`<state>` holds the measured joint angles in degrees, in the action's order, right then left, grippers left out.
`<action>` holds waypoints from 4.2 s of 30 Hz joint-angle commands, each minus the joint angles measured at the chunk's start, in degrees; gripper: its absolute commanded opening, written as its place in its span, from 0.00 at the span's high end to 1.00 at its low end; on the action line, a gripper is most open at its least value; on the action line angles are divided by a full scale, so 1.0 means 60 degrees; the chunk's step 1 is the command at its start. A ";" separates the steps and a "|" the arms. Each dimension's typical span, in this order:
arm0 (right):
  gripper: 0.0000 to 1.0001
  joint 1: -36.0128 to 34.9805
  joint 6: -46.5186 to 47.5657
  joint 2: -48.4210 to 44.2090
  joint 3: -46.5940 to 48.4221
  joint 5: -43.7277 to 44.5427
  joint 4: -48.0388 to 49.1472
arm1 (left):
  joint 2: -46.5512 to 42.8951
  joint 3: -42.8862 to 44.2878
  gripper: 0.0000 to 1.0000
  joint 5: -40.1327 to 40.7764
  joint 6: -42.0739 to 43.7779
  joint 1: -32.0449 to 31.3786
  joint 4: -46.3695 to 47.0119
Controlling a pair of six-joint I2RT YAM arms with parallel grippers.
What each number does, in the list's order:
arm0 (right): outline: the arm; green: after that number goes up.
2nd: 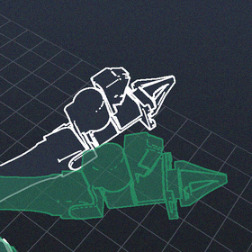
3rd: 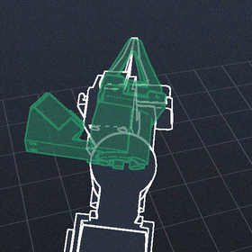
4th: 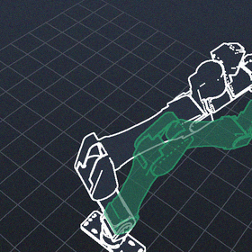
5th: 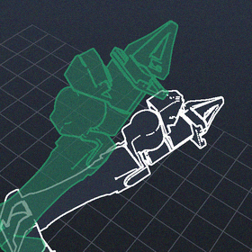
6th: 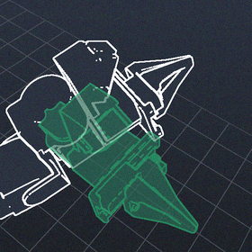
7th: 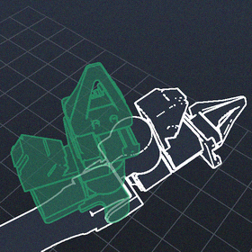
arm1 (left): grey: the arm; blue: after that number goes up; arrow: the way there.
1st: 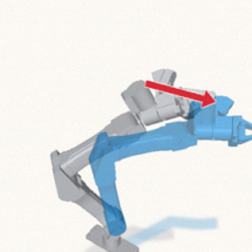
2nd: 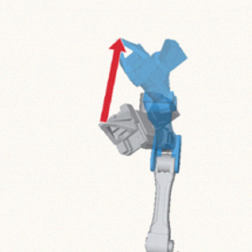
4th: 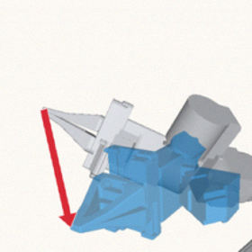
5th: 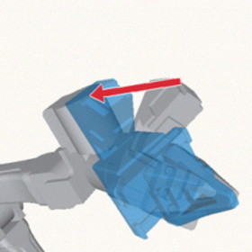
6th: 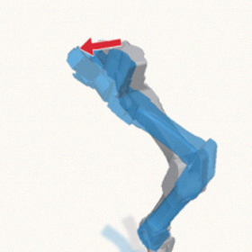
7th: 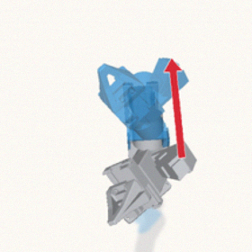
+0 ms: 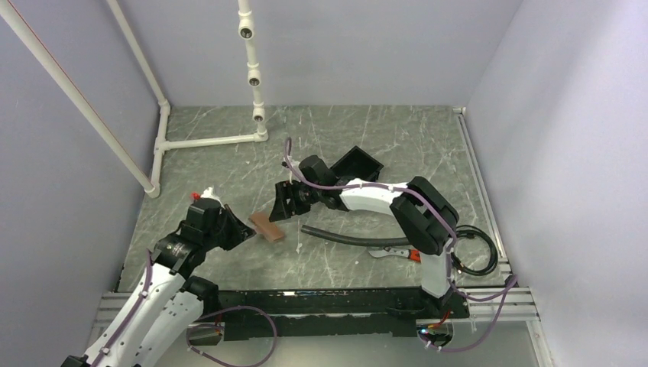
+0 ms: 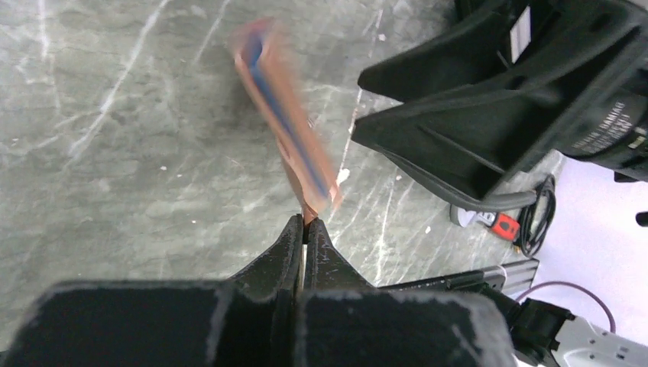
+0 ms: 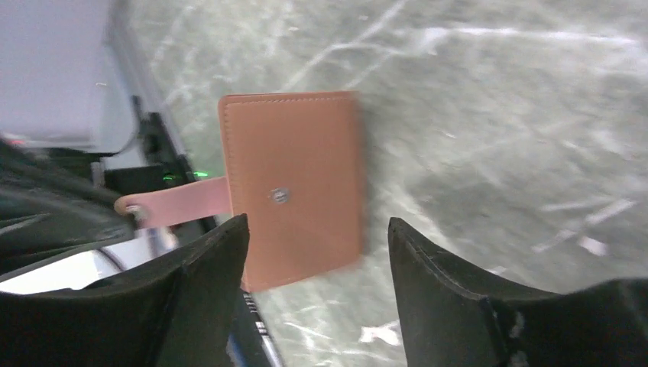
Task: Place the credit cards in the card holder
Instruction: Open the card holder at the center of the board.
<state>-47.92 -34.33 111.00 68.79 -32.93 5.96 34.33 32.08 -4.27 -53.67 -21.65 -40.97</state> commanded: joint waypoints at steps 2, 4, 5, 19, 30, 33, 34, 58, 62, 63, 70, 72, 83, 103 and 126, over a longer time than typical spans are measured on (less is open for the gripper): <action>0.19 -0.0340 0.2281 -0.0568 0.0477 0.2192 -0.2335 | 0.0018 0.0336 1.00 -0.1138 0.0362 0.0019 0.0922; 0.14 -0.0478 0.2677 -0.0854 0.0269 0.2174 -0.2278 | 0.0157 0.0588 1.00 -0.1272 0.0537 0.0020 0.0926; 0.12 -0.0516 0.2775 -0.1011 0.0099 0.2029 -0.2002 | 0.0241 0.0721 1.00 -0.1284 0.0623 0.0019 0.0865; 0.42 -0.0655 0.1616 -0.0802 -0.0112 0.0368 -0.0328 | 0.0516 0.0811 1.00 -0.0547 0.1186 0.0015 -0.0145; 0.59 -0.0758 -0.0922 0.0551 -0.0525 -0.1305 0.2328 | 0.0262 0.0255 1.00 0.2826 -0.2448 -0.0129 -0.2792; 0.51 -0.0803 -0.1012 0.0542 -0.0639 -0.1569 0.2673 | -0.0197 -0.0192 1.00 0.2634 -0.2442 -0.0132 -0.2403; 0.48 -0.0846 -0.0925 0.0554 -0.0576 -0.1623 0.2587 | -0.0204 -0.0335 1.00 0.2599 -0.2586 -0.0128 -0.2417; 0.72 -0.1993 -0.0446 0.2795 0.1479 -0.0429 0.1090 | -0.0435 0.1697 0.09 0.4407 -0.4968 -0.0156 -0.5750; 0.72 -0.1946 0.0145 0.2631 0.1665 0.0809 -0.0176 | 0.0091 0.1985 0.19 0.4213 -0.4205 -0.0156 -0.4886; 0.70 -0.1945 0.0372 0.2611 0.1781 0.0952 -0.0476 | 0.0156 0.2085 0.18 0.4136 -0.4099 -0.0156 -0.4798; 0.61 -0.1530 0.0075 0.2922 0.2527 0.0436 -0.0610 | -0.0567 0.1461 0.23 0.2565 -0.1704 -0.0156 -0.1927; 0.61 -0.1387 0.0071 0.2923 0.2661 0.0372 -0.0655 | -0.0821 0.1181 0.29 0.2186 -0.1443 -0.0156 -0.1316; 1.00 -0.0534 0.3310 0.3152 0.3616 -0.0627 -0.4056 | 0.1359 0.0747 0.69 0.0353 -0.0061 0.0243 0.1715; 1.00 -0.0070 0.2895 0.3399 0.3851 -0.1711 -0.3854 | 0.3518 -0.0402 0.87 -0.2661 0.0480 0.1030 0.4385; 0.75 0.0182 0.1209 0.1258 0.1507 0.0031 -0.2451 | 0.4834 -0.1106 1.00 0.0395 -0.0418 0.1222 0.3448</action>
<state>-47.75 -21.08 123.09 83.09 -36.25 -14.72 63.59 27.94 -1.67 -53.98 -14.52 -23.59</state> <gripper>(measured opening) 0.221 0.009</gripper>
